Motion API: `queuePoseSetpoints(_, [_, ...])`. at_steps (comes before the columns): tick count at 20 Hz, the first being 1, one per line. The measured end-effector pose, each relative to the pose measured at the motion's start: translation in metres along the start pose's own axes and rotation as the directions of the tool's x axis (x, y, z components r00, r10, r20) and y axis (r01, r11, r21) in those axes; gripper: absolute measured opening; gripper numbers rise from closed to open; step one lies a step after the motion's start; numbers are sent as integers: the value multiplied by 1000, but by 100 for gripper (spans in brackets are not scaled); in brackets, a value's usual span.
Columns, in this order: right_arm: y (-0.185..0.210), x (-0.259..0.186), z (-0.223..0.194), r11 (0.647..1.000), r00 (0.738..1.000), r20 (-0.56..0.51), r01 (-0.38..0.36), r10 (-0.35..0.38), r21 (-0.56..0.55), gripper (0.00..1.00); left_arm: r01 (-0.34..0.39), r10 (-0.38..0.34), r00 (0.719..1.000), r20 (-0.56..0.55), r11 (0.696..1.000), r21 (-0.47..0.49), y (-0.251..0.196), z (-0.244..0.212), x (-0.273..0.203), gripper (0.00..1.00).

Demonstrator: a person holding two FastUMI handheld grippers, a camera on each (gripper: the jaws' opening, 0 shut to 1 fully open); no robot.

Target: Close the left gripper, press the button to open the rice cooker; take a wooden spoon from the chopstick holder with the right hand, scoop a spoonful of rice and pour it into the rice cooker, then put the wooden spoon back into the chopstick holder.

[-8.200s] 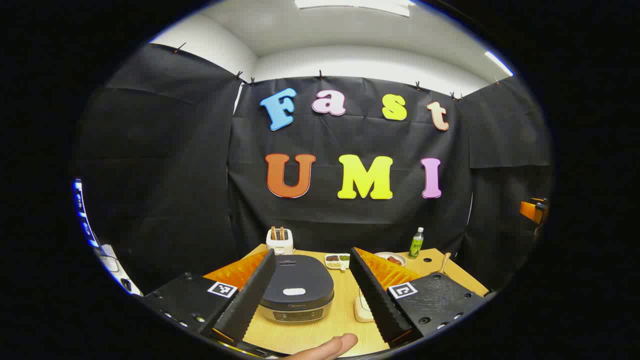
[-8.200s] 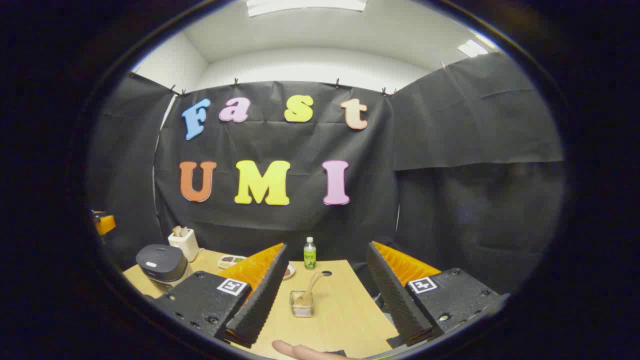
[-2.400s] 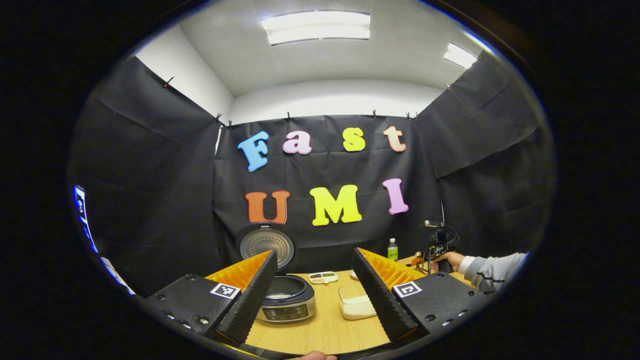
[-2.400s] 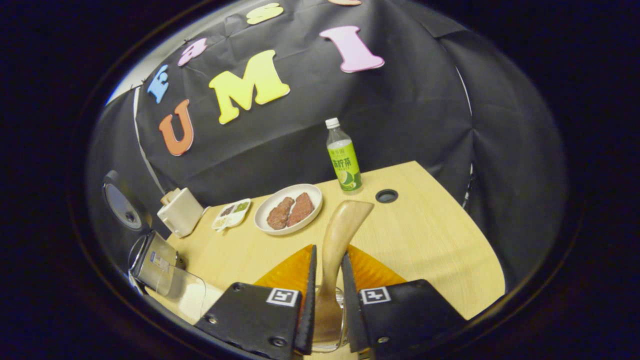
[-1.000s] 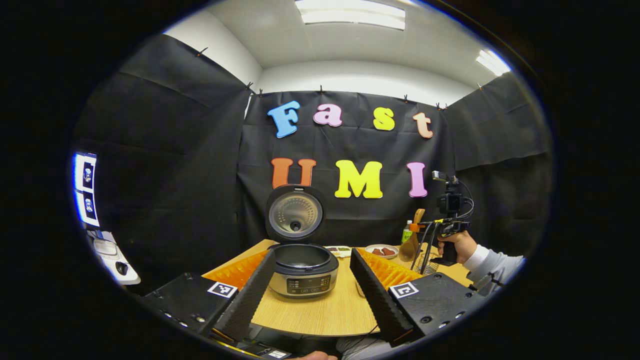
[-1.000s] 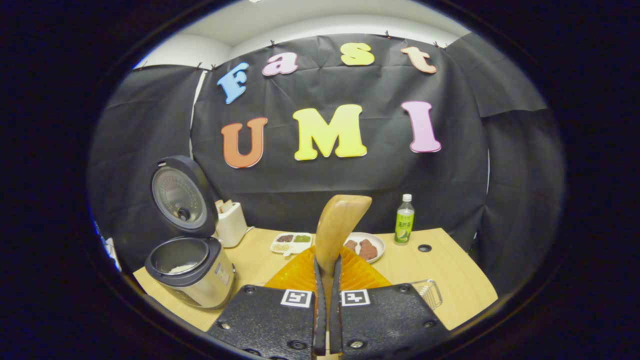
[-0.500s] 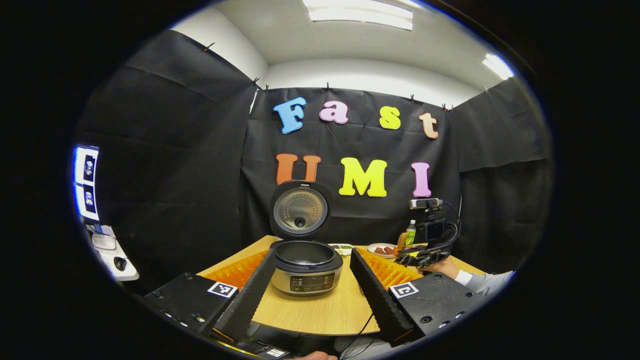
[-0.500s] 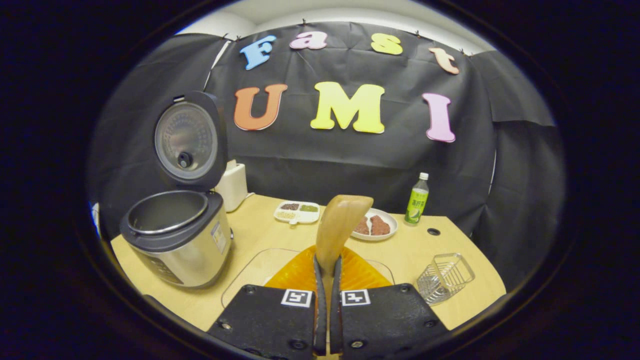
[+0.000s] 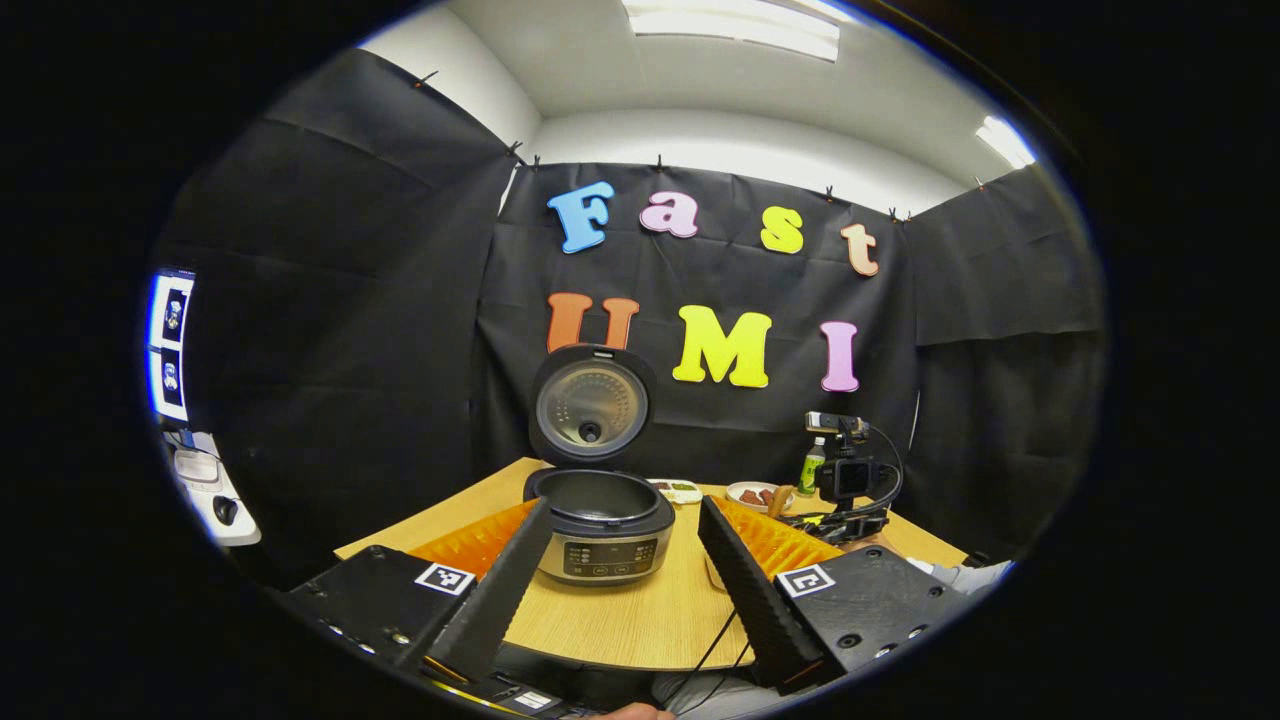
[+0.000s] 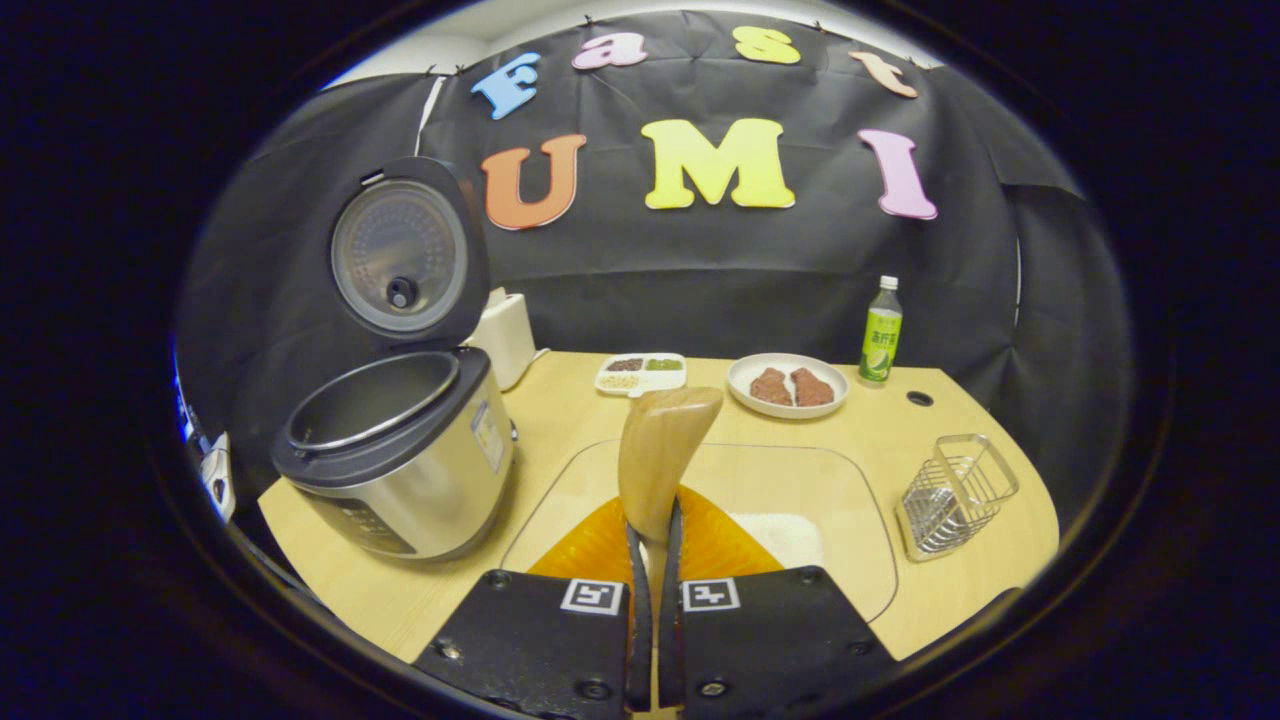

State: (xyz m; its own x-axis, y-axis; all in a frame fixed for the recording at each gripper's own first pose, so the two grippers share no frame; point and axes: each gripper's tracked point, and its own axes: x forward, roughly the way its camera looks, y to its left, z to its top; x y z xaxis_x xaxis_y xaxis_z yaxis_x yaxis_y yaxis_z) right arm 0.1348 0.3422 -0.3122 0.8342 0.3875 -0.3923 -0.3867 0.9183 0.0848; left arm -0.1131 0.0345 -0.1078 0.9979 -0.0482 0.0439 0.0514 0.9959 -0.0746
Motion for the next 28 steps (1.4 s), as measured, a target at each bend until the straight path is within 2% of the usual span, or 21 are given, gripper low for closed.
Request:
queuePoseSetpoints(2, [4,3,0,999,1000,-8,-30,30,13,8,-12,12,1000,-14,1000,16,0,-4,5,94])
queuePoseSetpoints(4, [13,6,0,995,995,-32,-91,93,45,8,-33,33,999,-26,999,26,5,-6,3,94])
queuePoseSetpoints(6, [14,8,1,980,986,-56,-150,159,133,8,-39,41,998,-40,999,31,8,-10,4,94])
queuePoseSetpoints(7, [15,8,3,961,977,-62,-186,202,202,8,-40,42,998,-46,999,31,8,-13,4,94])
queuePoseSetpoints(10, [15,11,14,877,948,-55,-267,314,400,8,-37,39,998,-52,998,46,9,-13,2,95])
queuePoseSetpoints(12, [8,12,20,828,936,-35,-291,350,479,8,-50,52,998,-45,997,58,14,-10,0,95])
queuePoseSetpoints(14, [0,12,22,793,934,-21,-291,358,536,8,-57,60,997,-46,997,55,17,-10,-2,95])
queuePoseSetpoints(20, [-30,0,31,744,951,47,-271,307,611,8,-64,67,996,-52,997,52,21,-10,-6,95])
queuePoseSetpoints(22, [-43,-3,32,710,954,68,-263,291,653,8,-62,65,997,-49,997,52,20,-9,-7,95])
queuePoseSetpoints(24, [-62,-6,32,650,958,96,-256,271,716,8,-60,62,997,-47,997,52,19,-8,-7,94])
queuePoseSetpoints(26, [-83,-10,26,568,963,109,-234,245,789,7,-59,62,997,-51,997,53,18,-9,-7,94])
queuePoseSetpoints(28, [-92,-12,22,469,960,122,-231,252,852,8,-61,64,997,-52,997,57,19,-9,-7,95])
